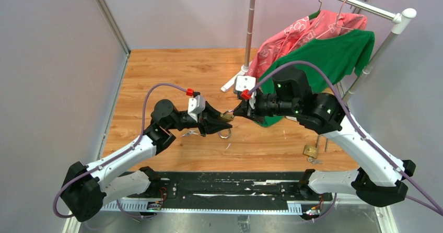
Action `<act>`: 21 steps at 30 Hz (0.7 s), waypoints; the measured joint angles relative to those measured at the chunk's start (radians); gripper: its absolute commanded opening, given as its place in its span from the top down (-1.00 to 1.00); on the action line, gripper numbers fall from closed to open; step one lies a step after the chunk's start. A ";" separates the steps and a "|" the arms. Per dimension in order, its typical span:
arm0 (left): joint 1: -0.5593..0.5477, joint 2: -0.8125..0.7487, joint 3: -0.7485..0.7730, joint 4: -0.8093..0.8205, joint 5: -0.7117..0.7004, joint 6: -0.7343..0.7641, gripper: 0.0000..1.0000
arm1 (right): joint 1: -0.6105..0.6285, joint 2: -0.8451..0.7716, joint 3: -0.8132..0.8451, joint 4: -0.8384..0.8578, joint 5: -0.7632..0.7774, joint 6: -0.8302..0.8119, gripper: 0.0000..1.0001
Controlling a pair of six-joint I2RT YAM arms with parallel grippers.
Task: Lock with the key
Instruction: Lock the lock.
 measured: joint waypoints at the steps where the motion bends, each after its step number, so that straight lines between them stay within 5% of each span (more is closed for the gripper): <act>1: 0.000 -0.002 0.000 -0.007 -0.003 0.003 1.00 | 0.000 -0.003 -0.009 0.007 0.000 0.007 1.00; 12: 0.000 0.004 0.000 -0.107 -0.011 0.006 1.00 | -0.019 -0.090 -0.237 0.198 -0.022 0.095 1.00; 21: -0.031 0.021 0.000 -0.016 0.015 -0.061 1.00 | -0.024 -0.129 -0.305 0.330 -0.066 0.109 1.00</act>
